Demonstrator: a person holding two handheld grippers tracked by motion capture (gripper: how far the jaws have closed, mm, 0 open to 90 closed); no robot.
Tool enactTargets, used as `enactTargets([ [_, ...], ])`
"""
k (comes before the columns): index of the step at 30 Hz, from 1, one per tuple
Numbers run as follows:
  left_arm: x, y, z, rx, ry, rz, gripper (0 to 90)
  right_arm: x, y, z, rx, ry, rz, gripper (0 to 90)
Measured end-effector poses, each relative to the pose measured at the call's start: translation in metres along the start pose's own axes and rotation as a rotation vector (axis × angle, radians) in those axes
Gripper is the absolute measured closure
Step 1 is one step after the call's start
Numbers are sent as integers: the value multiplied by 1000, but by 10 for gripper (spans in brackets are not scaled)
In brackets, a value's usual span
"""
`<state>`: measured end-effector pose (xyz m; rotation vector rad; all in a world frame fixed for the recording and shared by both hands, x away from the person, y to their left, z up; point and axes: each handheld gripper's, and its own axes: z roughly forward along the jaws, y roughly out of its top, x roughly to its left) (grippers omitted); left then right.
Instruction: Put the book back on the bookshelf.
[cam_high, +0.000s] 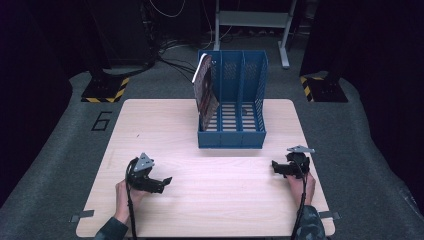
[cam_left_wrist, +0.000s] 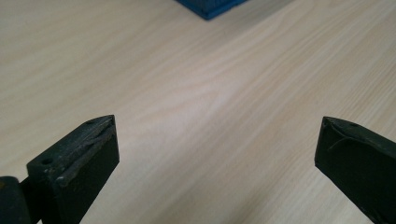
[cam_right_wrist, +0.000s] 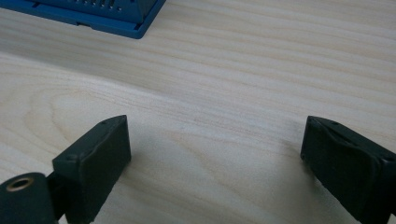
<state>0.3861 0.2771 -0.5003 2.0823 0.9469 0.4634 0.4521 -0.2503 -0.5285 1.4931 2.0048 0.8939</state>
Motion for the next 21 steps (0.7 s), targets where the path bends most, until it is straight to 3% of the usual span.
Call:
enactTargets([
  [4,-2,-13,10,45,6,-13,0,0,0,0,0,0,0,79],
  [10,-2,-23,20,97,38,0,0,0,0,0,0,0,1,80],
  [21,-1,-23,19,102,46,-15,0,2,0,-1,5,0,17,82],
])
